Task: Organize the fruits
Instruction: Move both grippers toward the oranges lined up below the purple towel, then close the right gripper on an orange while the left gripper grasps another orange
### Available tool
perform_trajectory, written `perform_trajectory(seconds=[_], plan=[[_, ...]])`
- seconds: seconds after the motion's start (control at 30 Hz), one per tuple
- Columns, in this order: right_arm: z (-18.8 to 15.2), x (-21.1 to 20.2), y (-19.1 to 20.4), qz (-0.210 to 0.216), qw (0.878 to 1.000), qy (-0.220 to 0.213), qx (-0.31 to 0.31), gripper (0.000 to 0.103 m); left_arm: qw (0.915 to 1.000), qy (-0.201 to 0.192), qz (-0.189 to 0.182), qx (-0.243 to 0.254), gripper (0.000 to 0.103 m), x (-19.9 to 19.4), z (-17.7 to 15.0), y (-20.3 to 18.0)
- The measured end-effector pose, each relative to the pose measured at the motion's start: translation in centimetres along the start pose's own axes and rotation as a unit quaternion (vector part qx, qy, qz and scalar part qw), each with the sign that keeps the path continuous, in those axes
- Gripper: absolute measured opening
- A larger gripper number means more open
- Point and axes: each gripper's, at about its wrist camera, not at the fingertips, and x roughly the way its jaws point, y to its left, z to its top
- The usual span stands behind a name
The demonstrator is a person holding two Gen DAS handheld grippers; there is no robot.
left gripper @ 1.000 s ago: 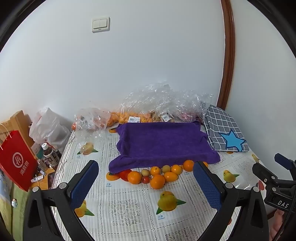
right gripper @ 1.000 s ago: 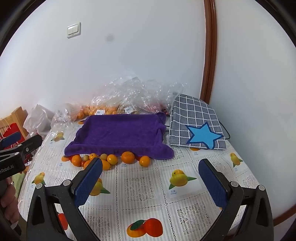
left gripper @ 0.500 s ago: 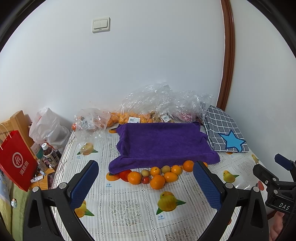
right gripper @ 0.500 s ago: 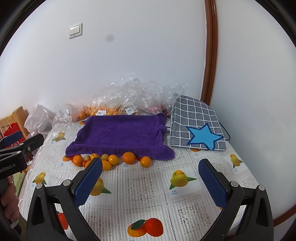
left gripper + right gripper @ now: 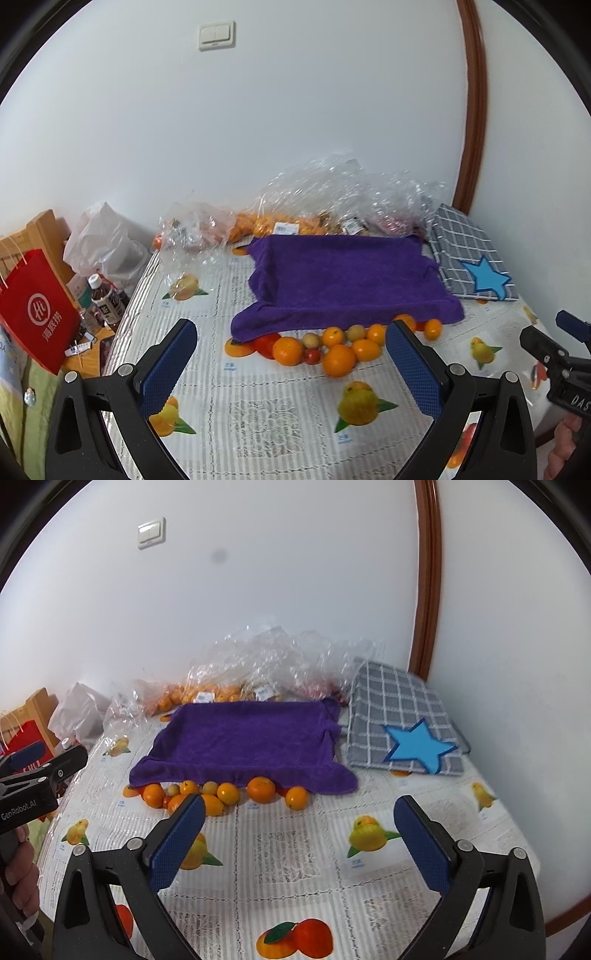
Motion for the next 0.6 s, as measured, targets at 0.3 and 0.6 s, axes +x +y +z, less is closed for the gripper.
perform_trajectory(seconds=[0.3, 0.6], plan=[[-2.2, 6.6, 0.1, 0.013, 0.999, 0.046, 0.004, 0.084, 0.9985, 0.051, 0.014, -0.011, 0.090, 6.1, -2.8, 2.8], [-3.7, 14.0, -1.3, 0.035, 0.994, 0.095, 0.038, 0.068, 0.9952, 0.093, -0.012, -0.026, 0.080, 11.0, -5.1, 4.7]])
